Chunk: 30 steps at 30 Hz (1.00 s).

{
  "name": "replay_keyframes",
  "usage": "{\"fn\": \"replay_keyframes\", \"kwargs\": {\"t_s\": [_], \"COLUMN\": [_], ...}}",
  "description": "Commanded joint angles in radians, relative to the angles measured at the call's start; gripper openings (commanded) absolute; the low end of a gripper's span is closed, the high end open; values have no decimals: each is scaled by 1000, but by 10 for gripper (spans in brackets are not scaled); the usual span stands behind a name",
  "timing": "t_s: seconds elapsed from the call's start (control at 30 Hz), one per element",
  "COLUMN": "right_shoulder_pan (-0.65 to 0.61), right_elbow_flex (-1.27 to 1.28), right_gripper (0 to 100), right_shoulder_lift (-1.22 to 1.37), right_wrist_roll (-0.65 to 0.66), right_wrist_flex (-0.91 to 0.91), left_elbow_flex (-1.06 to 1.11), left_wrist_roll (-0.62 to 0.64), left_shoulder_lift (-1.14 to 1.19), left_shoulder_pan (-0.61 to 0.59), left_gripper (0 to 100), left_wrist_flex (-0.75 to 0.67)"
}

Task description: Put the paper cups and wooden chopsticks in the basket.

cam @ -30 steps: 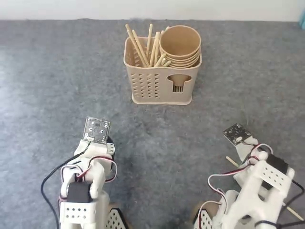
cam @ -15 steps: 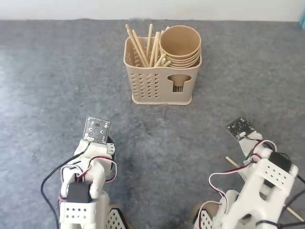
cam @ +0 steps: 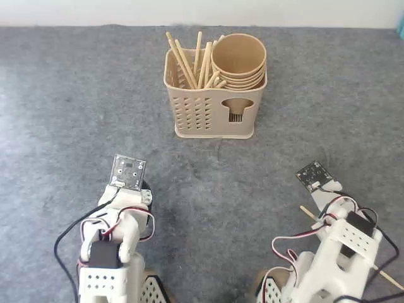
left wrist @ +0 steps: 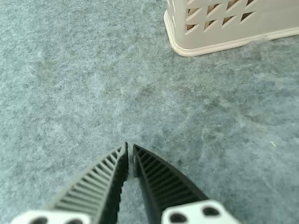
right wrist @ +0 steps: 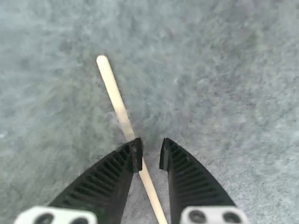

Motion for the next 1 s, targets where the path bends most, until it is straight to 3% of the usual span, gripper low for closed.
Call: {"fn": "replay_keyframes", "kwargs": {"t_s": [0.0,0.1,0.3,0.43,0.57,0.8,0.97], "right_shoulder_pan": [8,10,4,4,7,8,8], "right_elbow_flex": [15,-44,-222,-276,-259,-84,-38], "right_gripper": [90,91,93,95,95,95,91], "right_shoulder_lift": [-1,-1,-1,-1,10,10,10], "right_wrist_roll": [17,12,14,14,15,15,15], "right_wrist_flex": [-7,35,338,418,390,99,74], "left_elbow_flex": [-7,-7,-7,-7,-7,-7,-7], "left_wrist_roll": [-6,-6,-6,-6,-6,-6,-6], "left_shoulder_lift": [-17,-17,-17,-17,-17,-17,-17], "left_shoulder_pan": [3,3,3,3,3,3,3], "left_gripper": [13,13,13,13,13,13,13], "left_wrist_flex": [-21,-21,-21,-21,-21,-21,-21]}}
